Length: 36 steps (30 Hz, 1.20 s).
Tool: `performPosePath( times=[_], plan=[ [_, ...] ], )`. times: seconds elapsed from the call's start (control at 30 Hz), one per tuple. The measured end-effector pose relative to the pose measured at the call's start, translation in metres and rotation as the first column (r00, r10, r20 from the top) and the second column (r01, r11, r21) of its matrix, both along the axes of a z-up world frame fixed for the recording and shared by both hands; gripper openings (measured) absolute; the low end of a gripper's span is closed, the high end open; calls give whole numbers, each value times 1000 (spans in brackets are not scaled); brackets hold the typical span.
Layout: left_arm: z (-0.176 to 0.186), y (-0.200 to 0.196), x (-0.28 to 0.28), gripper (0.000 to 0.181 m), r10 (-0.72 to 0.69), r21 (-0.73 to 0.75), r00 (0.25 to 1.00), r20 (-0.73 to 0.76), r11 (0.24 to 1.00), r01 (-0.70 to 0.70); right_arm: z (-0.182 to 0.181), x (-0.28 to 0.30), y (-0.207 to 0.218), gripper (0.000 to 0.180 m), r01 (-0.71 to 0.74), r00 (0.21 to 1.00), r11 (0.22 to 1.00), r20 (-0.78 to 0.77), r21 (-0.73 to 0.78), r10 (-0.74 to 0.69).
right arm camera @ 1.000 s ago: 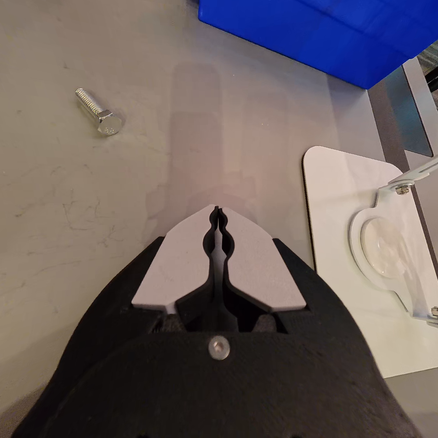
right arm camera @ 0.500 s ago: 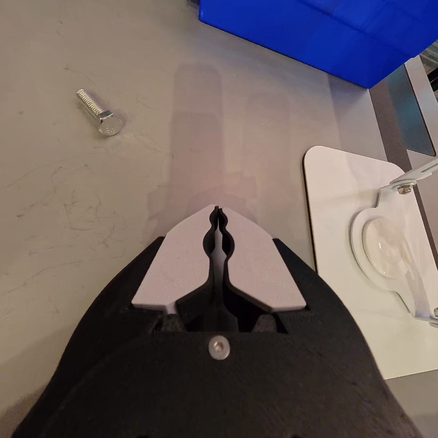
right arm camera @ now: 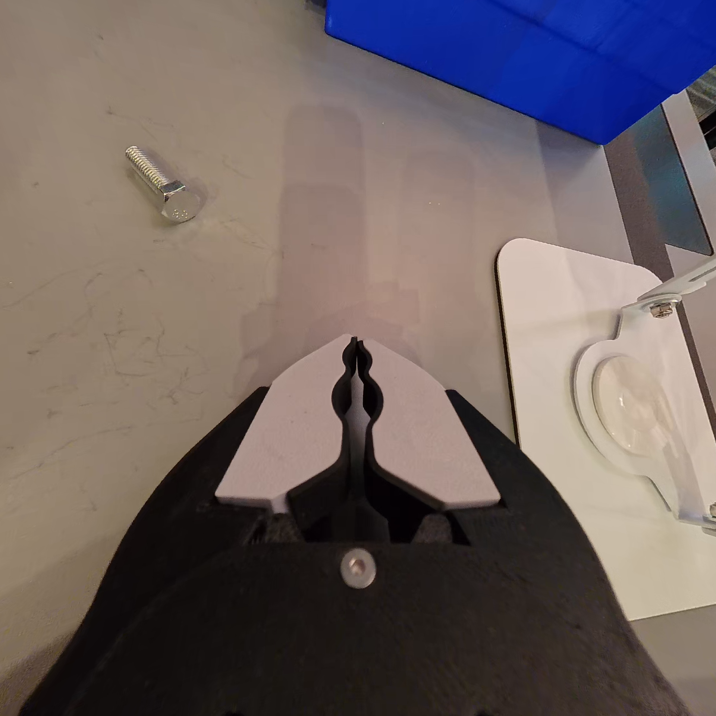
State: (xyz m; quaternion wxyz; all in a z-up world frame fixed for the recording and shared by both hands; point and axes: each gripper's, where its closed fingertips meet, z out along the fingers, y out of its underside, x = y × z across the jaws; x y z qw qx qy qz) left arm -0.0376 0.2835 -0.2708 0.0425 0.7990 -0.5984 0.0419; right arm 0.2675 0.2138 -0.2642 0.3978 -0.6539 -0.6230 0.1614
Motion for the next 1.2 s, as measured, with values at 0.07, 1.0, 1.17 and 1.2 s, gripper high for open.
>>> performPosePath(
  times=[0.07, 1.0, 1.17, 1.2],
  plan=[
    [-1, -1, 0, 12, 11, -19, 1000, -5, 1000, -11, 0, 0, 0, 0, 0, 1000, 1000, 0, 0, 0],
    [75, 0, 23, 4, -4, 247, 970, 242, 967, -58, 0, 0, 1, 0, -1, 1000, 1000, -2, 4, 1],
    [115, -48, 58, 4, -99, 322, 910, 402, 946, -40, 3, 1, 1, 0, 7, 1000, 1000, -15, 22, -6],
    [119, -60, 69, 4, -114, 321, 889, 443, 946, -38, 3, 1, 1, 0, 12, 1000, 1000, -19, 25, -11]
  ],
)
